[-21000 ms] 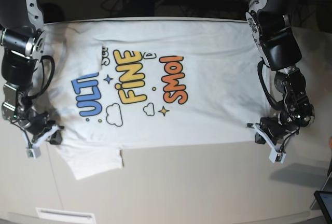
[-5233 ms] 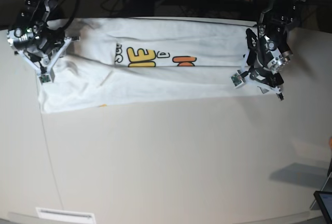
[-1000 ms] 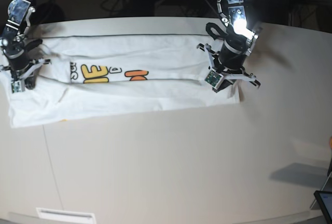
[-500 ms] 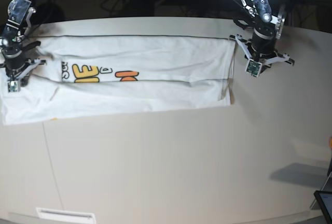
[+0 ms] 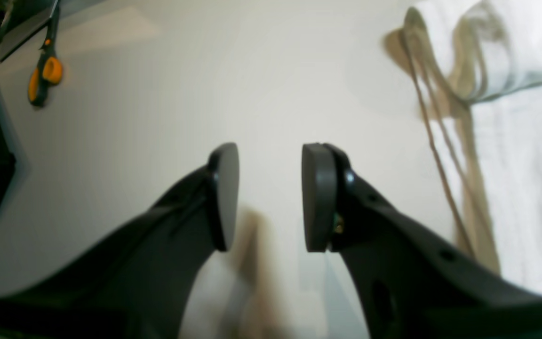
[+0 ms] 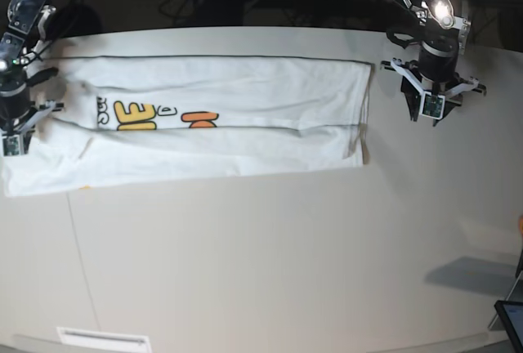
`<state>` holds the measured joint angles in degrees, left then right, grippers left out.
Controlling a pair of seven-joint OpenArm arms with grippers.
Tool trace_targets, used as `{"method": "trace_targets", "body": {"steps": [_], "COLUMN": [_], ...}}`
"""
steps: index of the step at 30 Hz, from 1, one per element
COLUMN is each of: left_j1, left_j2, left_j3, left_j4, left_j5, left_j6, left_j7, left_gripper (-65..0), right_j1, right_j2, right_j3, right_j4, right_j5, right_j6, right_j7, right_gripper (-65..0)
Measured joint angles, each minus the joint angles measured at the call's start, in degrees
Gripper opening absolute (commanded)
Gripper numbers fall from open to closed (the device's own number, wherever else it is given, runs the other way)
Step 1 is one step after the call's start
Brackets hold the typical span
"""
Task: Fold the T-shirt properly
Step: 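Open the left gripper and lift it off the shirt, then lower the left gripper onto the strip's end and grasp it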
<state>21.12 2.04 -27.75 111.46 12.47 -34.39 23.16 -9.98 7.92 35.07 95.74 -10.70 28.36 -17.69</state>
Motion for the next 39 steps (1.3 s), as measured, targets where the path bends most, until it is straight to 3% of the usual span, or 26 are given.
{"method": "trace_targets", "body": {"steps": [8, 16, 21, 24, 31, 34, 37, 39], "left_j1": [0.0, -0.13, 0.15, 0.31, 1.25, 2.21, 1.88, 1.79], "left_j2": [-1.51, -1.86, -1.92, -3.1, -6.29, -8.46, -8.41, -8.39], "left_j3": [-0.02, 0.04, -0.28, -0.24, 0.07, 0.2, -0.44, -0.44], "left_j4": [-5.88, -6.84, -6.82, -6.78, -6.51, -6.6, -6.73, -6.73], "left_j5": [-0.5, -1.25, -12.79, -16.94, -31.8, -35.34, -35.91, -35.98], "left_j6": [-0.11, -0.02, -2.64, -3.17, -2.95, -2.97, -2.36, -5.75], "left_j7": [0.37, 0.2, 1.92, 6.71, 6.56, 7.19, 6.82, 6.82], "left_gripper": [-42.0, -41.5, -30.4, -29.9, -29.2, -29.9, -29.9, -29.6], "right_j1": [-0.55, -1.53, -1.62, -1.55, -1.62, -1.6, -1.62, -1.62], "right_j2": [-0.92, -1.57, -1.64, -1.64, -1.62, -1.66, -1.64, -1.62], "right_j3": [-0.07, -0.09, -0.09, -0.11, -0.09, -0.11, -0.11, -0.11], "right_j4": [1.31, -5.07, -7.54, -7.54, -7.54, -7.54, -7.54, -7.54], "right_j5": [-0.17, -0.2, -0.2, -0.2, -0.2, -0.2, -0.17, -0.17], "right_j6": [0.07, 0.07, 0.04, 0.07, 0.04, 0.09, 0.09, 0.07], "right_j7": [-0.17, -0.2, -0.37, -0.22, -0.22, -0.22, -0.22, -0.2], "right_gripper": [-64.0, -64.0, -64.0, -64.0, -64.0, -64.0, -64.0, -64.0]}}
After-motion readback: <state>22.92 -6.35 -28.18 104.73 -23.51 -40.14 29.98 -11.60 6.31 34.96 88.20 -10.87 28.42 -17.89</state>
